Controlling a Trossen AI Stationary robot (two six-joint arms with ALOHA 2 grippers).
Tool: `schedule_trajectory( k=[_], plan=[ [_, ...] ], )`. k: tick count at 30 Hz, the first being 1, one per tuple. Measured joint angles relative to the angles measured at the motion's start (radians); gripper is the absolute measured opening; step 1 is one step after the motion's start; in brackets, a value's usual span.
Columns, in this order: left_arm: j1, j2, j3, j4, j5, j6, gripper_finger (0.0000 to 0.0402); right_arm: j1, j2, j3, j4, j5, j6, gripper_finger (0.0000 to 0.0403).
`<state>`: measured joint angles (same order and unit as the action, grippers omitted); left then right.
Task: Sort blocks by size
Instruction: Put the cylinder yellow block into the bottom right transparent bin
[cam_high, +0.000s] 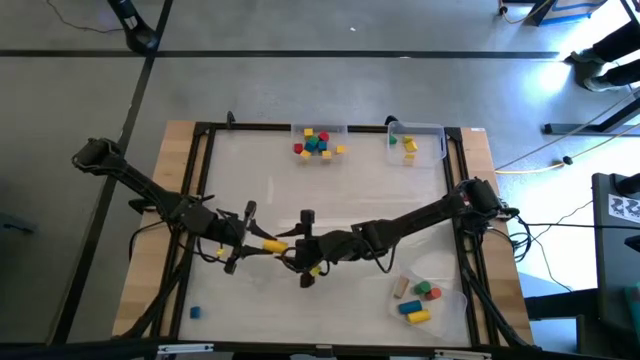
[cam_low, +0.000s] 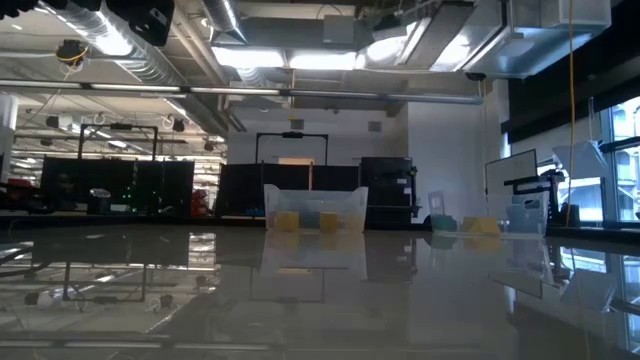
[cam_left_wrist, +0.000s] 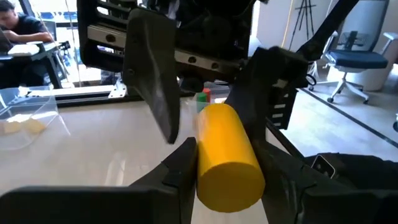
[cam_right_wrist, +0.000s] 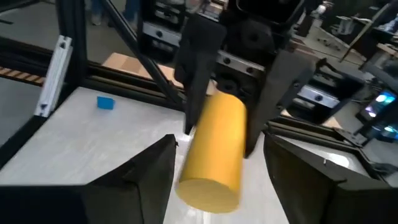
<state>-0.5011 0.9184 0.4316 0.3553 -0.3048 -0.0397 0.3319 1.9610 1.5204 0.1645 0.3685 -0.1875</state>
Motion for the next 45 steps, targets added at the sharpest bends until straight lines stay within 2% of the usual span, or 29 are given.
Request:
schedule_trajectory(
  k=[4,13,16,28,38,45],
  plan=[
    [0.000,0.000,0.000,0.000,-0.019,0.004,0.0123,-0.001,0.000,0.000,0.002,-0.013,0.003,0.0228],
    [0.000,0.000,0.000,0.001,-0.035,0.018,0.0123,-0.010,0.000,0.000,-0.007,0.008,0.011,0.0145],
    [0.000,0.000,-0.001,0.011,-0.036,0.022,0.0123,-0.010,0.000,0.001,-0.007,0.013,0.011,0.0134],
    [0.000,0.000,-0.002,0.017,-0.030,0.040,0.0123,-0.011,-0.001,0.002,-0.008,0.004,0.022,0.0141],
    [-0.001,-0.001,0.002,0.044,-0.017,0.047,0.0121,-0.014,0.003,0.001,-0.019,-0.022,0.047,0.0235],
    [0.000,0.000,0.002,0.021,-0.025,0.048,0.0122,-0.013,0.003,0.001,0.002,-0.031,0.045,0.0219]
  ],
)
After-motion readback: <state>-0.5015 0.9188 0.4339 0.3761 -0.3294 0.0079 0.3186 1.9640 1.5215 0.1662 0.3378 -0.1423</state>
